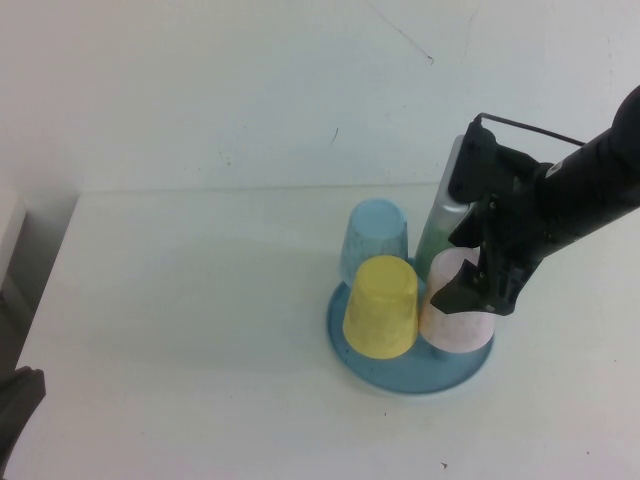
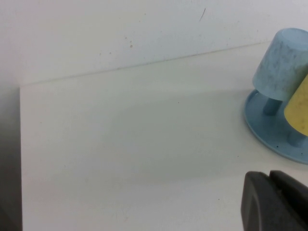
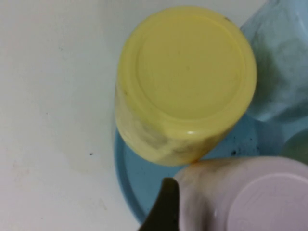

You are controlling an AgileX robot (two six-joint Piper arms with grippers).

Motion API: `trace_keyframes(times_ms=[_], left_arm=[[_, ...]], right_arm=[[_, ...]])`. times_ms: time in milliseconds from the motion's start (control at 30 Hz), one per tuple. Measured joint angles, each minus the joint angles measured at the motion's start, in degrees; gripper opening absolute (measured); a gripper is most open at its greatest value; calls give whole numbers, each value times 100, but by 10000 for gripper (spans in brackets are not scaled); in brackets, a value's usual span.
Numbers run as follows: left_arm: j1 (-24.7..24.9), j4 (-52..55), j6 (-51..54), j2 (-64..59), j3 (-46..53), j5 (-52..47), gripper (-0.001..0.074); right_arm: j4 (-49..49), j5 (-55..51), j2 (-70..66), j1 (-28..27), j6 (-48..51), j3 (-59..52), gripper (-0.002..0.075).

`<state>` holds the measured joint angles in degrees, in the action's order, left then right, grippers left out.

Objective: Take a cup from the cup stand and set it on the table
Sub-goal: Pick up the cup from the rack

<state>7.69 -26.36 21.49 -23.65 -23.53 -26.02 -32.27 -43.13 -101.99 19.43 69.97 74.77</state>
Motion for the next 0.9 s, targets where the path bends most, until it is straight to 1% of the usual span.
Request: trace_keyframes(times_ms=[267, 467, 533, 733, 900], left_arm=[[0, 0, 0, 0, 0, 0, -4], [0, 0, 0, 0, 0, -37, -4], [0, 0, 0, 0, 0, -36, -4], [0, 0, 0, 0, 0, -36, -3], [0, 0, 0, 0, 0, -36, -3]], right_arm=[[0, 0, 0, 0, 12, 0, 692], [218, 0, 0, 0, -11, 12, 689], [303, 0, 0, 0, -11, 12, 670], [364, 36, 0, 0, -23, 12, 557], [364, 48, 0, 0, -23, 12, 557]])
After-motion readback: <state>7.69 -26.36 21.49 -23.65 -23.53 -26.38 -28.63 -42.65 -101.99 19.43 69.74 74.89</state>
